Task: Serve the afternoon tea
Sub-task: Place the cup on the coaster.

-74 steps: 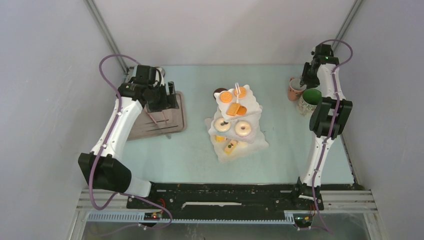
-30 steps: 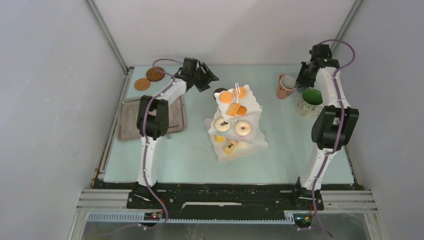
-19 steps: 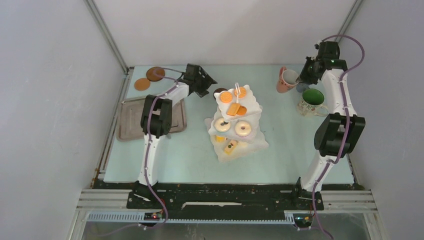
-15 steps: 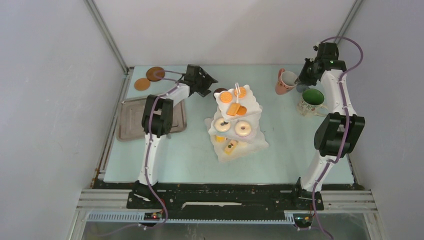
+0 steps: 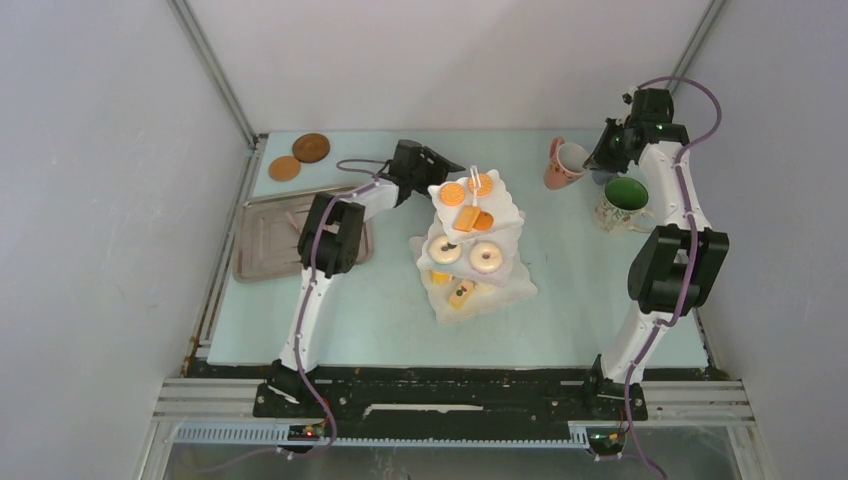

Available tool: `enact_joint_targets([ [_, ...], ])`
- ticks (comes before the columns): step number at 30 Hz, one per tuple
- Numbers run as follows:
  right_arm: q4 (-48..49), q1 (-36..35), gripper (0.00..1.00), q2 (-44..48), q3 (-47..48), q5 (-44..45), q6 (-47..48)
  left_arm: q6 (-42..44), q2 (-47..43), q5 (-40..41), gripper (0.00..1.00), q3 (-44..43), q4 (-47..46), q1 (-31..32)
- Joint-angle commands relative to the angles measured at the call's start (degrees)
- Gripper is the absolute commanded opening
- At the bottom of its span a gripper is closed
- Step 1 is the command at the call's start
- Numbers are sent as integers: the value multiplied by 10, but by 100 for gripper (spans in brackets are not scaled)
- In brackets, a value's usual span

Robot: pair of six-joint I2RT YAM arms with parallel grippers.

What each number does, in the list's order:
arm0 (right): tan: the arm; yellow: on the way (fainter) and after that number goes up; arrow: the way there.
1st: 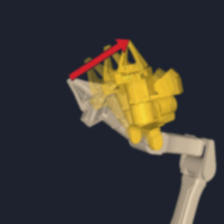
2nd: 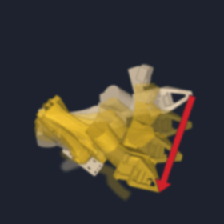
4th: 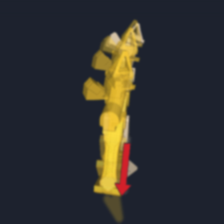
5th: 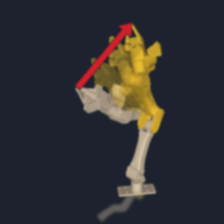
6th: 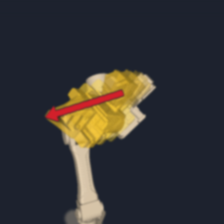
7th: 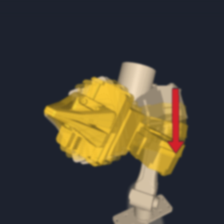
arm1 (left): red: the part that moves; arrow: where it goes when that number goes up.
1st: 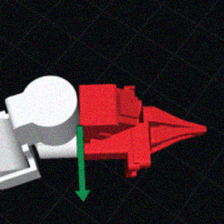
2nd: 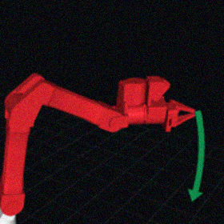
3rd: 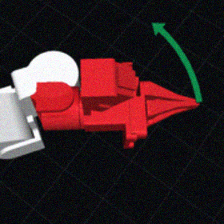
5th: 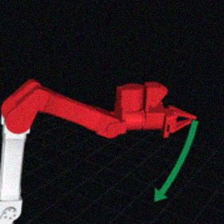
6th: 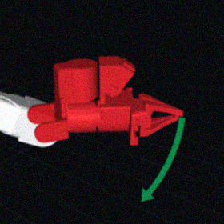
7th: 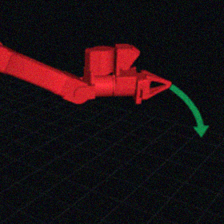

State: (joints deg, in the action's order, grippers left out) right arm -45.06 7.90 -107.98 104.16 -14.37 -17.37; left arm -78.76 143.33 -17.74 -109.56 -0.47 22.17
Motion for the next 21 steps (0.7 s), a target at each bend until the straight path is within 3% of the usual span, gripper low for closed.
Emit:
enact_joint_targets([
  [1, 45, -12, 0, 41, -9, -26, -9, -44, -8, -42, 75, 22, -48, 33],
  [9, 40, -42, 0, 30, -20, -44, -15, -94, 6, -64, 76, 20, -115, 51],
  [15, 19, -66, 0, 7, -3, -55, -29, -50, 5, -83, 78, -37, -46, 45],
  [21, -20, -97, 0, -21, 27, -54, -43, 2, -49, -95, 79, -24, 23, 11],
])
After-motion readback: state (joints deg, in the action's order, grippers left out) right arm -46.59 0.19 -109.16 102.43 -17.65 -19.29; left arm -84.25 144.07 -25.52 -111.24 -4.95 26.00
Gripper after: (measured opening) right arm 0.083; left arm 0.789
